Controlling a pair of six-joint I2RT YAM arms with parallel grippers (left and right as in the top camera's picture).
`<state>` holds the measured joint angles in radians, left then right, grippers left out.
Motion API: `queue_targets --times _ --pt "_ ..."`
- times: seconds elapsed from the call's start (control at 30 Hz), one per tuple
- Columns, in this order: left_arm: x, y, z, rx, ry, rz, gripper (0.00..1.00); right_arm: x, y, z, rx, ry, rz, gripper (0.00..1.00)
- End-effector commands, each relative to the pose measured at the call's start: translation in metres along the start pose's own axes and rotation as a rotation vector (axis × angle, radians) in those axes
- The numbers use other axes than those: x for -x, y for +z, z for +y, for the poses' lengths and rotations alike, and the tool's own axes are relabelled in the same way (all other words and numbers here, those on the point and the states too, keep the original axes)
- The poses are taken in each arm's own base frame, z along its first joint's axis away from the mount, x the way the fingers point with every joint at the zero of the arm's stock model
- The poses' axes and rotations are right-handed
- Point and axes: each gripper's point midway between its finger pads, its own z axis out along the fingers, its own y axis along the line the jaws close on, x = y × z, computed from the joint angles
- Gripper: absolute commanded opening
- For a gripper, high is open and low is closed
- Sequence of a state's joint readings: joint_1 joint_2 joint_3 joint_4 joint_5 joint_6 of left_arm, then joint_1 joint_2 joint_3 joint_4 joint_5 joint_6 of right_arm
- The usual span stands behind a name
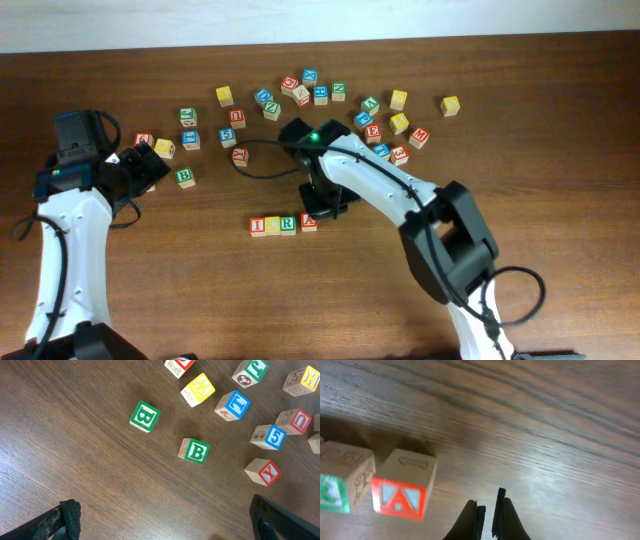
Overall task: Spell out ICRA
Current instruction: 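Raise the right gripper slightly above the ICRA row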
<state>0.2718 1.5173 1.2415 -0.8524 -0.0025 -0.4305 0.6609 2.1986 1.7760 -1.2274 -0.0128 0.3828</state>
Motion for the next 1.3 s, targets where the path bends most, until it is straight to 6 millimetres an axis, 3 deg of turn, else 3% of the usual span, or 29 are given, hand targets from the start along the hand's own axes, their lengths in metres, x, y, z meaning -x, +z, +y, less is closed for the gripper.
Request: queue_targets --times 0.0,0.1,0.23,0.5,1.27 --pt "0.001 0.0 0.001 -0.004 -0.007 0.002 0.99 0.006 -0.06 -0.011 -0.025 0.027 -0.175 0.04" --pt "0.001 0.0 0.001 -0.004 -0.007 0.002 1.0 0.016 -0.067 -0.007 -0.005 0.028 -0.23 0.04" --pt "0.001 0.0 0.001 -0.004 -0.007 0.002 0.99 0.028 -0.051 -0.004 -0.008 0.028 -0.234 0.04" --pt "0.001 0.0 0.001 -0.004 -0.007 0.002 0.99 0.031 -0.03 -0.013 -0.033 0.048 -0.189 0.04" --pt "0.001 0.0 0.001 -0.004 -0.008 0.002 0.99 0.011 -0.023 -0.022 -0.062 0.048 -0.097 0.04"
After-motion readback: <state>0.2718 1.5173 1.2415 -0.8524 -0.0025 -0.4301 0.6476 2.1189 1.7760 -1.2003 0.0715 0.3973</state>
